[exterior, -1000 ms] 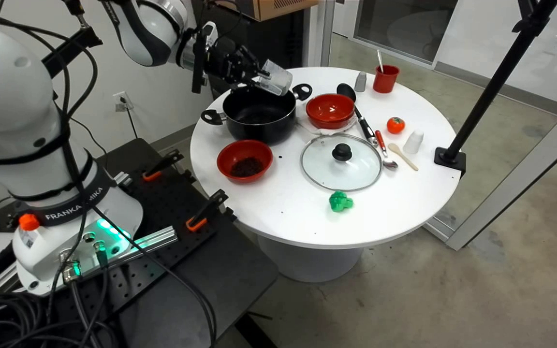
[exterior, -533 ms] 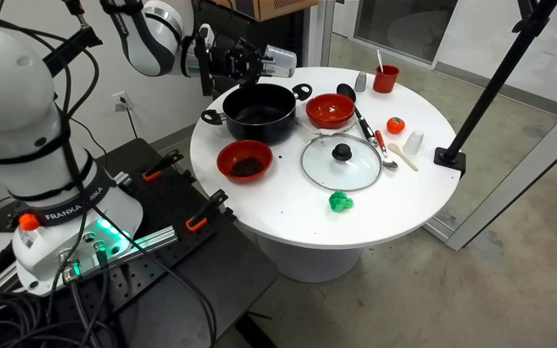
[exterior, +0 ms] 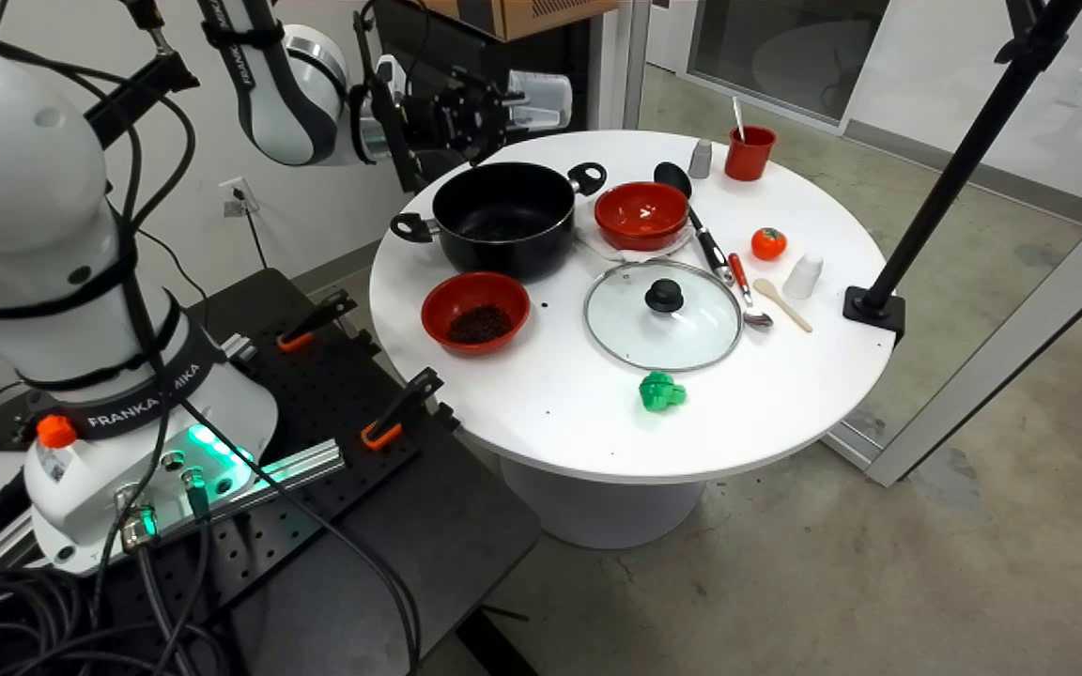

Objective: Pour some contents from the jug into the pot.

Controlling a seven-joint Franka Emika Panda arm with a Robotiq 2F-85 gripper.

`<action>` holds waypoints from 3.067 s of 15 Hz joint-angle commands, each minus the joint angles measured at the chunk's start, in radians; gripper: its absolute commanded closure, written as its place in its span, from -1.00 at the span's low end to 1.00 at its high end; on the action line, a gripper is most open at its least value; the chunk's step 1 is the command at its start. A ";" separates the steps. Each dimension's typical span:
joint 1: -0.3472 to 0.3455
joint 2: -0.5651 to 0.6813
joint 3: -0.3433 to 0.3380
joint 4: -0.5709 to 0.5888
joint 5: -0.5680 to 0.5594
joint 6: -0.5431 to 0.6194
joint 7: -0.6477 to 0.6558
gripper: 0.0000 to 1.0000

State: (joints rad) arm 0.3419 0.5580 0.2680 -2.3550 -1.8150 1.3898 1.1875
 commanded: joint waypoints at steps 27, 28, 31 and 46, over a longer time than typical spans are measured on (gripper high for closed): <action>-0.050 0.207 -0.045 0.061 -0.144 -0.445 0.031 0.86; -0.051 0.213 -0.049 0.063 -0.153 -0.455 0.029 0.86; -0.057 0.228 -0.061 0.065 -0.183 -0.486 0.027 0.86; -0.094 0.244 -0.063 0.086 -0.263 -0.532 0.022 0.86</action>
State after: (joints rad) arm 0.2634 0.7842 0.1949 -2.2890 -2.0661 0.8848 1.2015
